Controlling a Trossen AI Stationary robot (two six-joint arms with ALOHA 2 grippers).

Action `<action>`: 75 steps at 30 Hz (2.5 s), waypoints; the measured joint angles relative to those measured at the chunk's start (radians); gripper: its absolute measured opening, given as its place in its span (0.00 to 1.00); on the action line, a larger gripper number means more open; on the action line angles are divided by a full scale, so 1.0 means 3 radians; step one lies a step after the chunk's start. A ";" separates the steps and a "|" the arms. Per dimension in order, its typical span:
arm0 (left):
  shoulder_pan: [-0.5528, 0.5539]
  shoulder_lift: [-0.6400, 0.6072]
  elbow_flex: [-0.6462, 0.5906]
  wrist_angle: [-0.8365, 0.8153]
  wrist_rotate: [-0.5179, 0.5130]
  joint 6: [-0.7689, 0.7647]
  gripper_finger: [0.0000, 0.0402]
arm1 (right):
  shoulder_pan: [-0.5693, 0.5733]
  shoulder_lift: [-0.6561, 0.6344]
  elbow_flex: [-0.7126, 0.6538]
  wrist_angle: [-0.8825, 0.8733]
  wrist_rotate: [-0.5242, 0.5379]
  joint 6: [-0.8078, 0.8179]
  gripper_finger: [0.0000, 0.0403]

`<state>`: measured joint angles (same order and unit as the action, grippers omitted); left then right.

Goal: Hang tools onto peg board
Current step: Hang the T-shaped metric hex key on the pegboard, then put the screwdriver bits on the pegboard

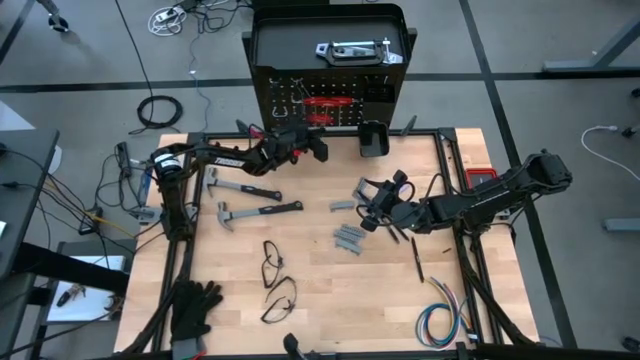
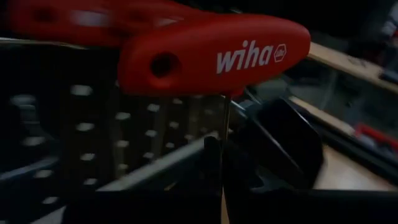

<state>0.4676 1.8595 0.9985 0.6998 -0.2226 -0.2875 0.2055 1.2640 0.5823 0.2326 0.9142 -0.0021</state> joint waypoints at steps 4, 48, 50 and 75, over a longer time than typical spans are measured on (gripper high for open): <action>-0.0169 0.0000 0.0068 -0.0134 -0.0052 0.0089 0.00 | -0.0034 0.0000 0.0000 0.0045 -0.0045 -0.0003 0.46; 0.0021 0.1191 0.2228 -0.1286 -0.0387 -0.0417 0.00 | 0.0056 -0.0466 -0.0001 0.0161 -0.0237 -0.0439 0.46; 0.0045 0.1191 0.2228 -0.1283 -0.0388 -0.0423 0.00 | 0.0059 -0.0465 -0.0001 0.0160 -0.0239 -0.0439 0.46; 0.0077 0.1190 0.2232 -0.1553 -0.0319 -0.0274 0.34 | 0.0094 -0.0463 0.0000 0.0190 -0.0271 -0.0439 0.46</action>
<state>0.4907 2.2166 1.6680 0.2338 -0.3183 -0.3698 0.2337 1.1252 0.5822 0.2897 0.8330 -0.1337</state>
